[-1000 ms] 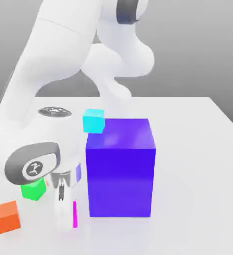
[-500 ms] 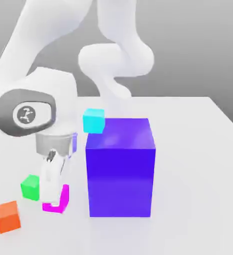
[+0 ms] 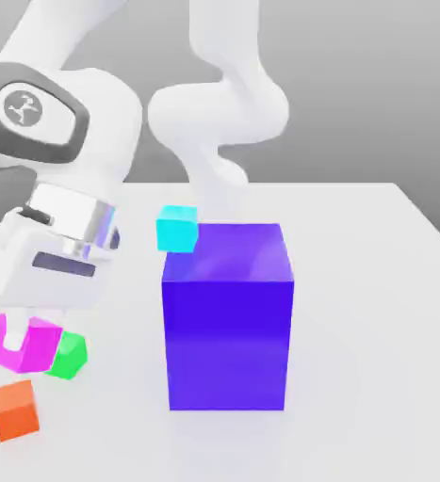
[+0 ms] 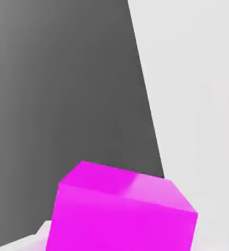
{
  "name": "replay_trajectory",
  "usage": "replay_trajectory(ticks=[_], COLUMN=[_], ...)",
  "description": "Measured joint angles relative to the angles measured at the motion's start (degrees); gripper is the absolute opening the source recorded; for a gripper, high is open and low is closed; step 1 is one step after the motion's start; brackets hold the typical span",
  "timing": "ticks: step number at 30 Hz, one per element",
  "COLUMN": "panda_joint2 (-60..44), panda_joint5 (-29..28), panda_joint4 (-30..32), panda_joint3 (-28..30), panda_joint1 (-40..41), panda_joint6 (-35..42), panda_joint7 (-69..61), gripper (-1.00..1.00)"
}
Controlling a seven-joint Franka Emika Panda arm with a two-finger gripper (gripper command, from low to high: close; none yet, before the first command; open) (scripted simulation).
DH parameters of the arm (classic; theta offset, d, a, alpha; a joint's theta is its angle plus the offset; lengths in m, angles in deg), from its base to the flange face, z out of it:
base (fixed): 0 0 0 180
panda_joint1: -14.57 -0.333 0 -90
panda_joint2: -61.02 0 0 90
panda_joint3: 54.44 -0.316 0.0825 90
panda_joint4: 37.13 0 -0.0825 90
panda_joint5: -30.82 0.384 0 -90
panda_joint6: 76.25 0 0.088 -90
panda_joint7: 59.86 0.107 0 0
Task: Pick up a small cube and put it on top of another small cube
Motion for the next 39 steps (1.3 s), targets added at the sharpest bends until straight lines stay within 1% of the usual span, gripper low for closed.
replay_trajectory(ticks=[28, 29, 30, 32, 36, 37, 38, 39], panda_joint2=[0.0, -2.1, -4.2, -8.6, -19.1, -21.1, -22.4, -23.1], panda_joint5=[1.2, 1.1, 1.8, 4.4, 11.0, 10.8, 11.7, 12.3], panda_joint4=[0.0, 0.5, 1.1, 2.1, 3.4, 3.2, 3.3, 3.3], panda_joint3=[0.1, 5.1, 7.8, 10.1, 9.5, 7.3, 6.8, 6.6], panda_joint1=[-0.1, -3.1, -3.8, -1.7, 8.6, 12.7, 14.4, 15.3], panda_joint6=[1.1, -2.1, -5.2, -11.2, -22.4, -24.0, -24.7, -25.0], panda_joint7=[-1.2, 3.6, 7.1, 12.1, 18.0, 20.5, 20.8, 20.8], gripper=[-1.00, -1.00, -1.00, -1.00, -1.00, -1.00, -1.00, 1.00])
